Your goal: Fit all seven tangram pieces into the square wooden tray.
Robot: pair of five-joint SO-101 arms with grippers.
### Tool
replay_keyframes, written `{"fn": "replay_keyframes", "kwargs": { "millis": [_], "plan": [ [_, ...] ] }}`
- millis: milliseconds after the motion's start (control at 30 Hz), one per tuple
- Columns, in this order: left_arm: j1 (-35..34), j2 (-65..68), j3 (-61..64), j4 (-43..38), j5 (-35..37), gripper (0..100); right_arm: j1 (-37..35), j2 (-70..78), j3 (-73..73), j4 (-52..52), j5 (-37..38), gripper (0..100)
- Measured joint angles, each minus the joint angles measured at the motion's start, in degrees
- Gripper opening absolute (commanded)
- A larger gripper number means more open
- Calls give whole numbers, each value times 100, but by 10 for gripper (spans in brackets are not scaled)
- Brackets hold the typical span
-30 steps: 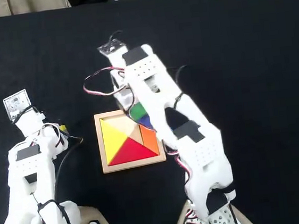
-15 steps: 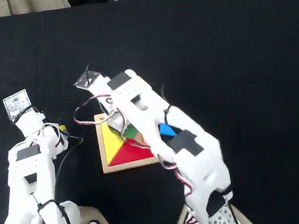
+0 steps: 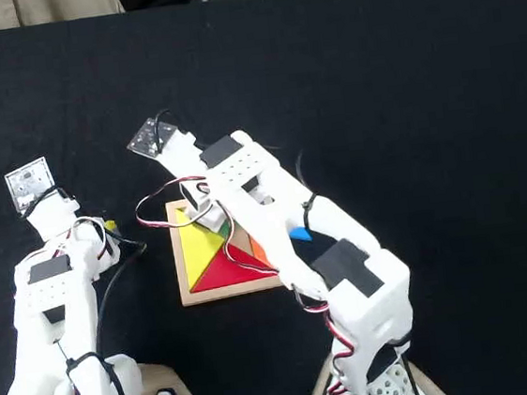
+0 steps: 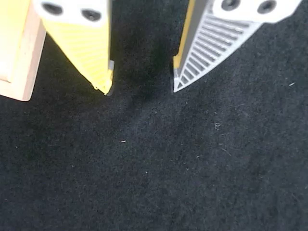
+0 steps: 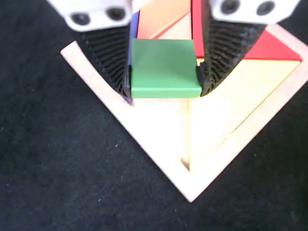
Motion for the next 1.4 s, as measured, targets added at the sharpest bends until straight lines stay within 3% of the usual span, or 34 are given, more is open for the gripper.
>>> {"fn": "replay_keyframes", "kwargs": {
  "millis": [600,833,1333,1400],
  "plan": [
    [0,0,0,0,0,205,0,264,88,-132,-229,17],
    [0,0,0,0,0,205,-35,220,114,149,-527,211],
    [0,0,0,0,0,205,-9,-624,404,193,-607,211],
    [0,0,0,0,0,205,-9,-624,404,167,-607,176]
  ]
}}
